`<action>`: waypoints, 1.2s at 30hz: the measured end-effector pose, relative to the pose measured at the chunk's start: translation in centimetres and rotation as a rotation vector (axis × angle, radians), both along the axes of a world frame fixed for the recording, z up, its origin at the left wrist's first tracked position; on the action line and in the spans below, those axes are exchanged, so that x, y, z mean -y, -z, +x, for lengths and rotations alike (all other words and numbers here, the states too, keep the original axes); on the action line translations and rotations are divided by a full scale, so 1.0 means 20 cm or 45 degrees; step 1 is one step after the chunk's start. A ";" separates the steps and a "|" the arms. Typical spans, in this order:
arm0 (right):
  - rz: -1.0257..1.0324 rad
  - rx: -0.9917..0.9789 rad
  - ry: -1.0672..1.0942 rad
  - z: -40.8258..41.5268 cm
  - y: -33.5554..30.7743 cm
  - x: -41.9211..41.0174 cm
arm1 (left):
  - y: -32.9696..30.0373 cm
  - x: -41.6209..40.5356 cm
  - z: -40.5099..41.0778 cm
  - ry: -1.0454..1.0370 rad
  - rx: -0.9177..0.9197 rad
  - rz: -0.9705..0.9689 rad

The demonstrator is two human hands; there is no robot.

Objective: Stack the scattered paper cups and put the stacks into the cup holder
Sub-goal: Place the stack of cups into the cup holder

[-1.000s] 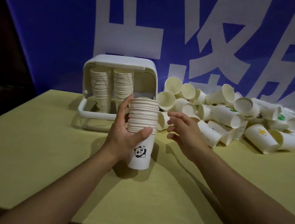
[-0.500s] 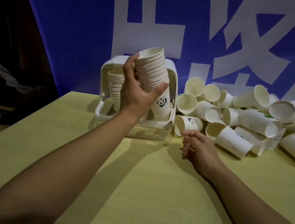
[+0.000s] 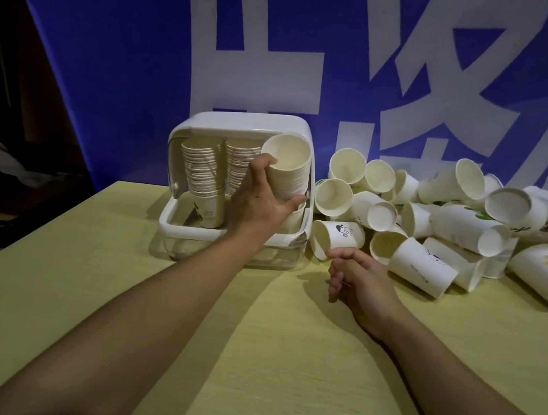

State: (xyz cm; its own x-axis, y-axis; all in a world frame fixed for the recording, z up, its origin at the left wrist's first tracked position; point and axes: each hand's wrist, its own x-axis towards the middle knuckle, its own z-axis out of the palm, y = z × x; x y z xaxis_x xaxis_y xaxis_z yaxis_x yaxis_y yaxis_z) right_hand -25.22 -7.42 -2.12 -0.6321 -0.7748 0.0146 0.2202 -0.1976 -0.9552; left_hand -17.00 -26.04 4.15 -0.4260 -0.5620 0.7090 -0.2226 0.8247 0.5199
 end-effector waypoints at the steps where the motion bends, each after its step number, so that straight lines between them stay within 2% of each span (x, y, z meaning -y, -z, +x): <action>1: -0.001 -0.001 -0.005 0.00 0.00 0.00 | 0.00 0.00 0.00 -0.009 0.076 0.008; 6: 0.007 -0.009 -0.021 0.01 0.00 0.00 | 0.00 -0.02 0.04 -0.077 0.357 0.055; 14: 0.038 -0.056 -0.018 0.01 0.01 -0.01 | -0.06 -0.01 0.12 -0.041 0.444 0.187; 26: 0.062 -0.087 0.009 0.02 -0.01 -0.02 | -0.03 -0.06 0.15 0.060 0.327 0.424; 28: 0.063 -0.103 0.016 0.03 -0.01 -0.03 | -0.02 -0.08 0.16 -0.020 0.238 0.410; 30: 0.095 -0.130 0.037 0.05 -0.02 -0.03 | 0.00 -0.10 0.17 -0.054 0.008 0.377; 32: 0.147 -0.274 0.115 0.07 -0.03 -0.05 | 0.04 -0.17 0.19 0.016 -0.252 0.427; 34: 0.288 -0.751 0.325 0.08 -0.04 -0.07 | 0.11 -0.25 0.21 0.163 -0.407 0.535; 36: 0.411 -1.276 0.591 0.05 -0.07 -0.09 | 0.17 -0.32 0.23 0.300 -0.442 0.678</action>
